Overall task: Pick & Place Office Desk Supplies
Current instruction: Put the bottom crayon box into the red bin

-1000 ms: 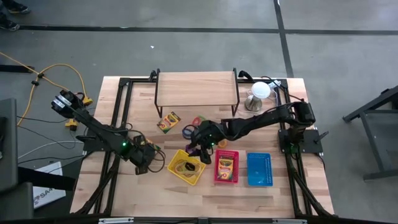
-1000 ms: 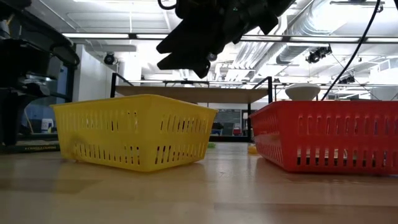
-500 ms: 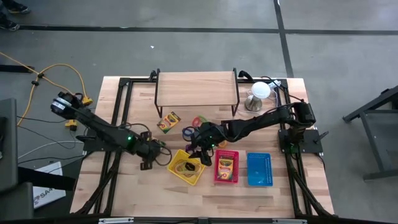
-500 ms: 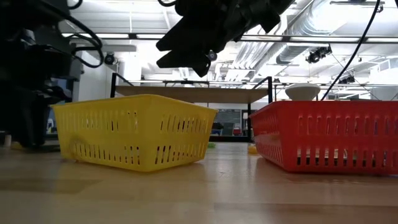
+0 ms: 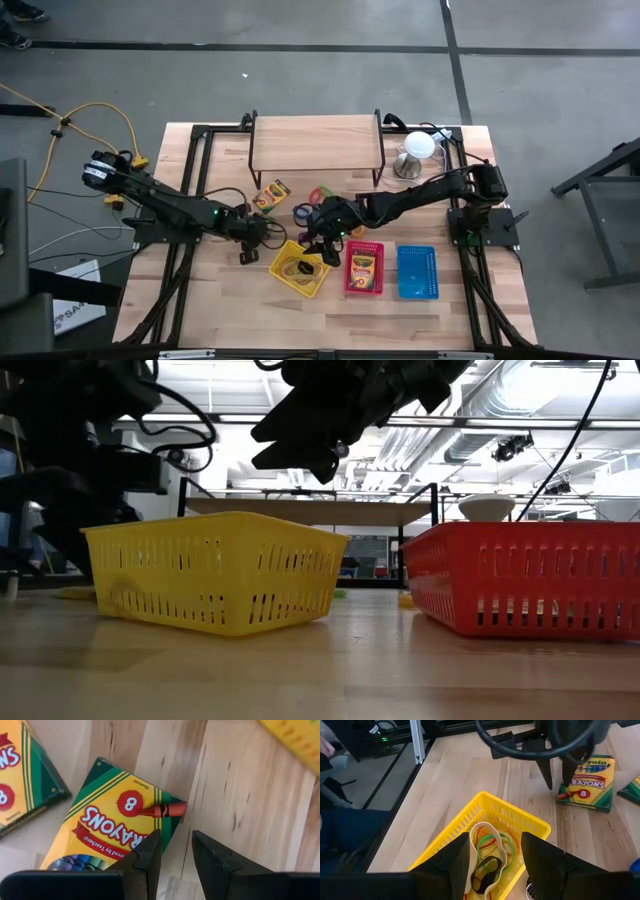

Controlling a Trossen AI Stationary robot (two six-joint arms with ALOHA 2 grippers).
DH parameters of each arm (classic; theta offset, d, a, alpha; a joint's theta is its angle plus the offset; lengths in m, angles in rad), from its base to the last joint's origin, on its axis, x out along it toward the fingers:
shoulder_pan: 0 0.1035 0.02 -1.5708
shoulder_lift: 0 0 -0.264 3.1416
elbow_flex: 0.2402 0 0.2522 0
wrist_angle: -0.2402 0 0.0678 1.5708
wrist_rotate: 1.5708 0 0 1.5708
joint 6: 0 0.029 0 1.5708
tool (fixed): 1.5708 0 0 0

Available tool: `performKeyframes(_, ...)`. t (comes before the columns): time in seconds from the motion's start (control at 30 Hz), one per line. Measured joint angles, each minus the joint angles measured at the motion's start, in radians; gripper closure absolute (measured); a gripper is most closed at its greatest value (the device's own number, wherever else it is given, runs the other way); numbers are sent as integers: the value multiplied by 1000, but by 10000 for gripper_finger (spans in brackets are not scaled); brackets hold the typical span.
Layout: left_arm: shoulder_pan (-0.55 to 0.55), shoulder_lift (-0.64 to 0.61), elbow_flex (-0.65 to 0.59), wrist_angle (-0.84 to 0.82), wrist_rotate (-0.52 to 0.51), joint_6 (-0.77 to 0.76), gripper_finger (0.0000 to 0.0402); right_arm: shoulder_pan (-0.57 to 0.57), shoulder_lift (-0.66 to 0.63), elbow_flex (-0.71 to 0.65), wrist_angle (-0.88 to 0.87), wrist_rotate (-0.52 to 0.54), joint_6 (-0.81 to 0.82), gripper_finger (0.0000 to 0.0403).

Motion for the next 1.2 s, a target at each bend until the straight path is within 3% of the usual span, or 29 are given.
performKeyframes(0.9,14,-2,3,37,10,-51,297,0,0,0,0,0,0,236)
performKeyframes(1.2,14,-163,5,7,33,-59,297,0,0,0,0,0,-3,236)
